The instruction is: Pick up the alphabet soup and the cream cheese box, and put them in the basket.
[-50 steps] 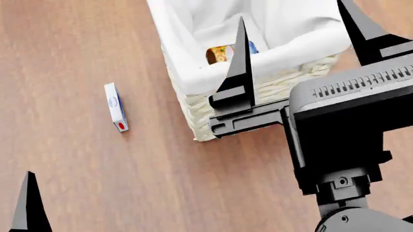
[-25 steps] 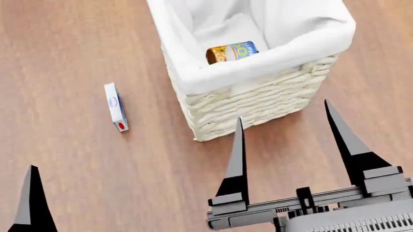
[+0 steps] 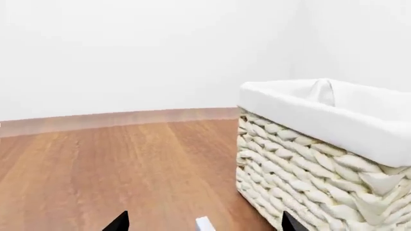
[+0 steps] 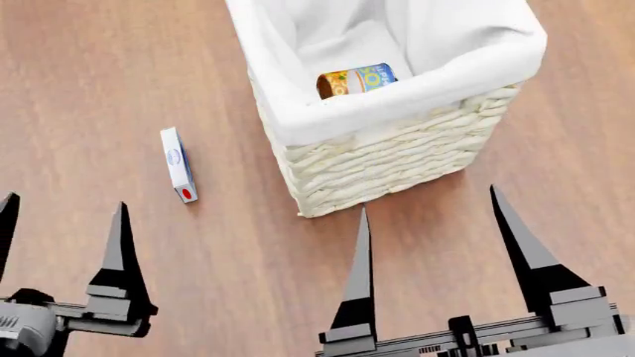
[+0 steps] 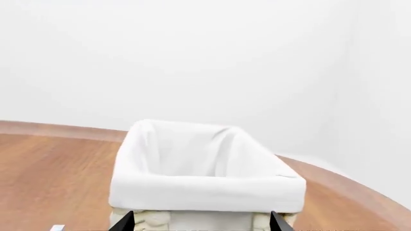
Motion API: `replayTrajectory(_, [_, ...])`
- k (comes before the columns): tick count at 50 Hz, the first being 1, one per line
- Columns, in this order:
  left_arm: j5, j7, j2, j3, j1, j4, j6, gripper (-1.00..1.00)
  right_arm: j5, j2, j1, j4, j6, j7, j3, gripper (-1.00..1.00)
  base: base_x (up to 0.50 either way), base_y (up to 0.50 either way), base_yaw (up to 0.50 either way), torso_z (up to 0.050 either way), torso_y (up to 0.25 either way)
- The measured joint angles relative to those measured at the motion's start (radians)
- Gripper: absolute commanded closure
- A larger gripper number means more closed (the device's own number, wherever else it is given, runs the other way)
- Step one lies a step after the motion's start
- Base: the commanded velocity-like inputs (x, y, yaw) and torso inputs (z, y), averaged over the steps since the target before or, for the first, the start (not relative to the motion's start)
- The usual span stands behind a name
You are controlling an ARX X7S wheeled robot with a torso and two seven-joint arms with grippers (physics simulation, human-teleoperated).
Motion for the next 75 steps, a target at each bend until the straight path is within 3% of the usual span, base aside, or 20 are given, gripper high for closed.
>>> replayTrajectory(12, [-0.101,0.064,0.055,0.014,-0.173,-0.177,-0.133,-1.0,-0.005,-0.006,-0.022,0.006,-0.02,0.002,0.003,-1.0,0.0,0.0,0.0,0.0,0.0])
replayTrajectory(36, [-0.139,0.2,0.164,0.03,-0.402,-0.603,-0.106,-1.0,0.008,-0.02,-0.045,0.021,-0.03,-0.017,0.007,-1.0,0.0,0.0,0.0,0.0,0.0])
replayTrajectory(46, [-0.109,0.246,0.221,0.033,-0.511,-0.87,-0.012,-1.0,0.006,-0.019,-0.056,0.016,-0.027,-0.014,0.008,-1.0,0.0,0.0,0.0,0.0,0.0])
replayTrajectory(58, [-0.053,0.289,0.315,0.029,-0.678,-1.332,0.199,-1.0,0.002,-0.025,-0.073,0.021,-0.032,-0.013,0.01,-1.0,0.0,0.0,0.0,0.0,0.0])
replayTrajectory(65, [-0.014,0.293,0.347,0.016,-0.723,-1.477,0.259,-1.0,-0.002,-0.023,-0.082,0.019,-0.035,-0.011,0.012,-1.0,0.0,0.0,0.0,0.0,0.0])
replayTrajectory(66, [-0.012,0.294,0.35,0.015,-0.726,-1.49,0.265,1.0,-0.002,-0.022,-0.082,0.017,-0.034,-0.011,0.012,-1.0,0.0,0.0,0.0,0.0,0.0])
replayTrajectory(75, [-0.001,0.311,0.368,0.007,-0.751,-1.562,0.307,1.0,-0.004,-0.021,-0.091,0.018,-0.037,-0.01,0.015,-1.0,0.0,0.0,0.0,0.0,0.0])
